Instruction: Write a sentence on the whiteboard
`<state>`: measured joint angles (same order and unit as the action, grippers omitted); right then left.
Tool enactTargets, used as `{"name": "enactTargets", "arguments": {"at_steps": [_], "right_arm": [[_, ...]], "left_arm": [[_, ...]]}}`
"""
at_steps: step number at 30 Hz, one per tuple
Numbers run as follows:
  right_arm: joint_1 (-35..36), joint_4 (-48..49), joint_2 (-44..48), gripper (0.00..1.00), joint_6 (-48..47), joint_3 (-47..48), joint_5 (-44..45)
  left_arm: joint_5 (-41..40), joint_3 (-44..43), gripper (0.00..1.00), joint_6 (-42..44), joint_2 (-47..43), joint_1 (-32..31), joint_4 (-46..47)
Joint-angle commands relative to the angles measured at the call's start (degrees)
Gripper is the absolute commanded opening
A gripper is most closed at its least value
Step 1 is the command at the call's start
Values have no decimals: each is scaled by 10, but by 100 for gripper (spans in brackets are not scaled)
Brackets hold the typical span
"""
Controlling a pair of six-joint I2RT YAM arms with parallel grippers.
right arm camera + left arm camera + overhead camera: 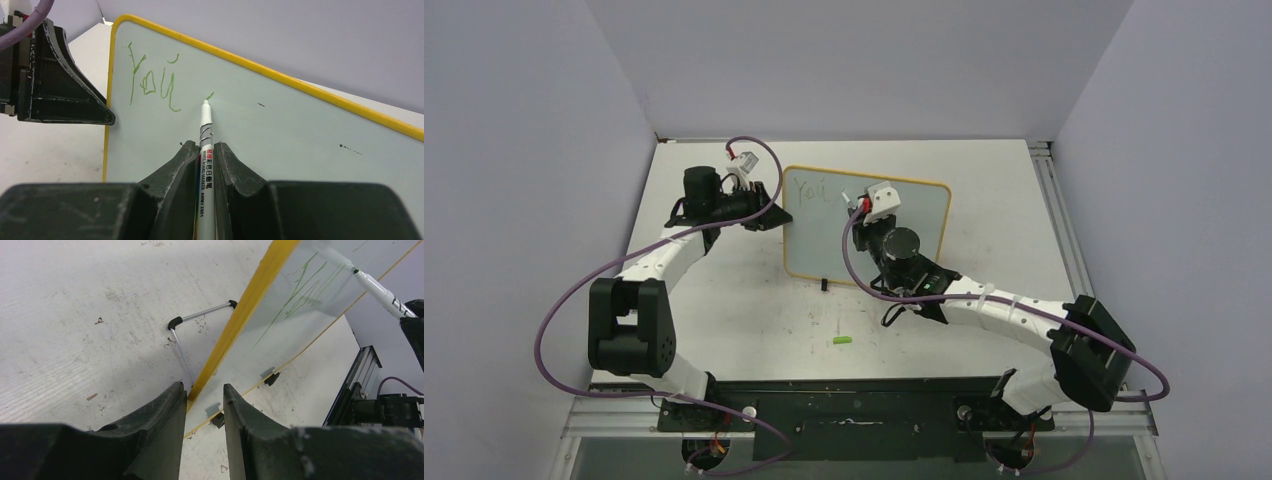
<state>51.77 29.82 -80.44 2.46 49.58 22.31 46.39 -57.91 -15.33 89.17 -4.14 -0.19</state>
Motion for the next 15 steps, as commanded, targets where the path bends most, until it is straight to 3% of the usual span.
{"name": "enactTargets", "arguments": {"at_steps": [1, 15], "right_arm": [[-5, 11, -14, 5, 2, 13, 7], [7, -10, -5, 5, 8, -10, 13]], "left_arm": [[12, -19, 31, 8, -1, -6, 3], [12, -19, 31, 8, -2, -7, 3]]}}
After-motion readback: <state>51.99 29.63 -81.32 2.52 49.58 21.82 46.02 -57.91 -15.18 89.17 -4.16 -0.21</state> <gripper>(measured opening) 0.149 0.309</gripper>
